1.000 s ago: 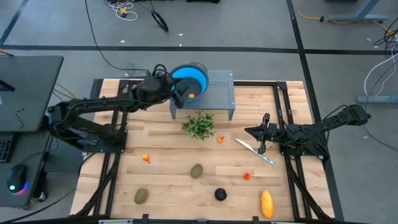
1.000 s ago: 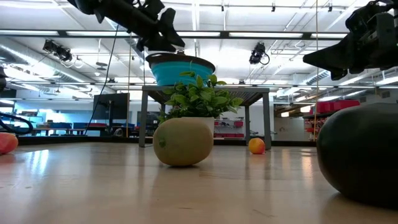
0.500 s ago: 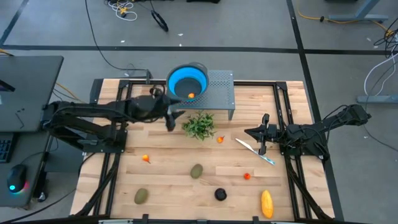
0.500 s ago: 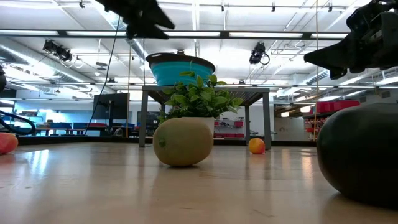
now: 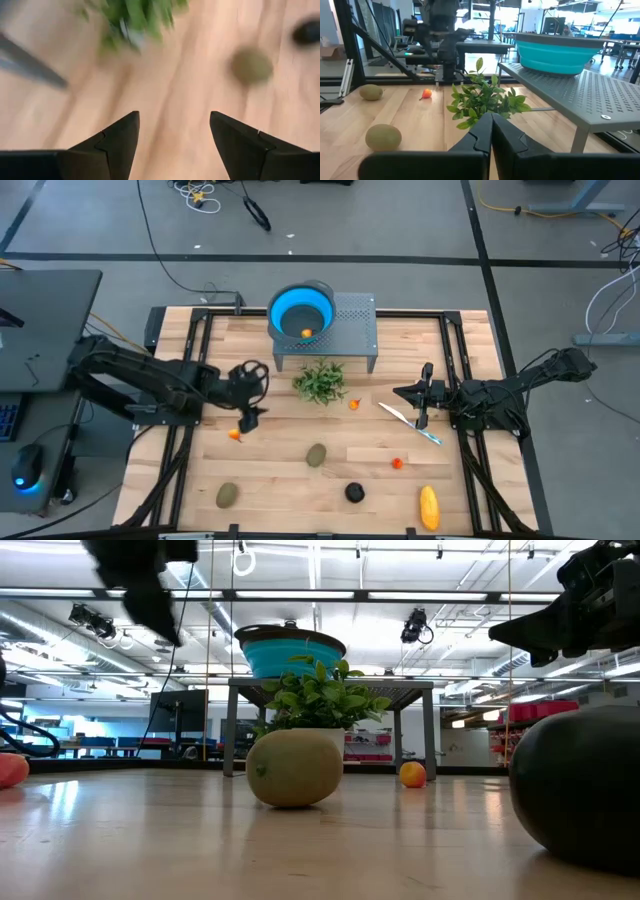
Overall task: Pick & Place Fruit
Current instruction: Put the orange pear into the blue strainer bowl on the shelf
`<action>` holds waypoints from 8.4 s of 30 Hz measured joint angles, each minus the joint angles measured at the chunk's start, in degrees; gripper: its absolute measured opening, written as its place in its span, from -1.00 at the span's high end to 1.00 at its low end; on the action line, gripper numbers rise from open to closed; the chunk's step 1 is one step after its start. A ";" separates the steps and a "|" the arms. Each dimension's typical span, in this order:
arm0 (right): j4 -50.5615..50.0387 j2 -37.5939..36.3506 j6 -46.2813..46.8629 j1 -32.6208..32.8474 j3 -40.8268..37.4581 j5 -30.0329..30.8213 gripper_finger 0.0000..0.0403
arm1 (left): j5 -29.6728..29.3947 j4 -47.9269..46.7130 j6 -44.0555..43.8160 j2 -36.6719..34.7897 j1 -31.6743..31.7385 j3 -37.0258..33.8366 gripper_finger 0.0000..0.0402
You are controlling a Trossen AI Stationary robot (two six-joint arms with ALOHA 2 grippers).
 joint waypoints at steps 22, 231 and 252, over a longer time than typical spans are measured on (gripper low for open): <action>-0.14 0.37 0.47 0.00 0.00 -0.07 0.92 | 10.54 -8.23 -36.92 1.22 -4.58 -12.94 -0.26; 5.80 58.95 6.81 -7.96 24.12 -9.17 0.36 | -38.28 76.57 10.24 7.71 -14.11 -33.16 -0.20; 6.19 64.88 16.36 -7.98 24.37 -3.38 0.01 | -38.90 76.37 23.25 7.71 -13.51 -33.18 -0.16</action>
